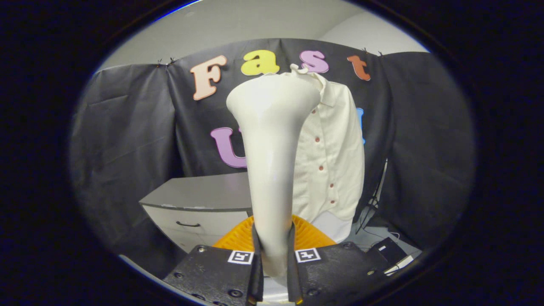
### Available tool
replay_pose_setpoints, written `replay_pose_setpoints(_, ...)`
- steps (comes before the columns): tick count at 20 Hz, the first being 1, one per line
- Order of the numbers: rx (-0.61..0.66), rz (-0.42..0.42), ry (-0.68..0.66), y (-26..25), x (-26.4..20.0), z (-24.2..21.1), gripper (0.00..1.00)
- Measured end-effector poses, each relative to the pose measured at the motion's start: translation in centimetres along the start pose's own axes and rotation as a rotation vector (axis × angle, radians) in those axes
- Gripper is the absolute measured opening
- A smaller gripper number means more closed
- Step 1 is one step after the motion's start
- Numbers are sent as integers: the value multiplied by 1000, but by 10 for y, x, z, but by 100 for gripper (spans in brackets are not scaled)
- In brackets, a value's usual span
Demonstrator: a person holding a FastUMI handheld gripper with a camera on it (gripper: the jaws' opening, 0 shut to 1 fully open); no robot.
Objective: Iron the clothes twice with a garment steamer, once on the left side and once on the right side.
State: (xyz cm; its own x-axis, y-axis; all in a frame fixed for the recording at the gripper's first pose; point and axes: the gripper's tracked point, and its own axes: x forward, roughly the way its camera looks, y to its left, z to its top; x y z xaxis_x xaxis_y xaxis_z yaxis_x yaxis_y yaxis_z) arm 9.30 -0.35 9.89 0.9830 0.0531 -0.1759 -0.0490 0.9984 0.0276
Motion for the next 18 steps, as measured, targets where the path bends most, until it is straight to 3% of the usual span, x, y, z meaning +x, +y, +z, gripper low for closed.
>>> replay_pose_setpoints(3, -6, -13, -73, 25, -22, 26, 21)
replay_pose_setpoints(8, -9, -16, -141, 67, -53, 26, 21)
replay_pose_setpoints(18, -39, 37, -66, 127, -79, -74, 21)
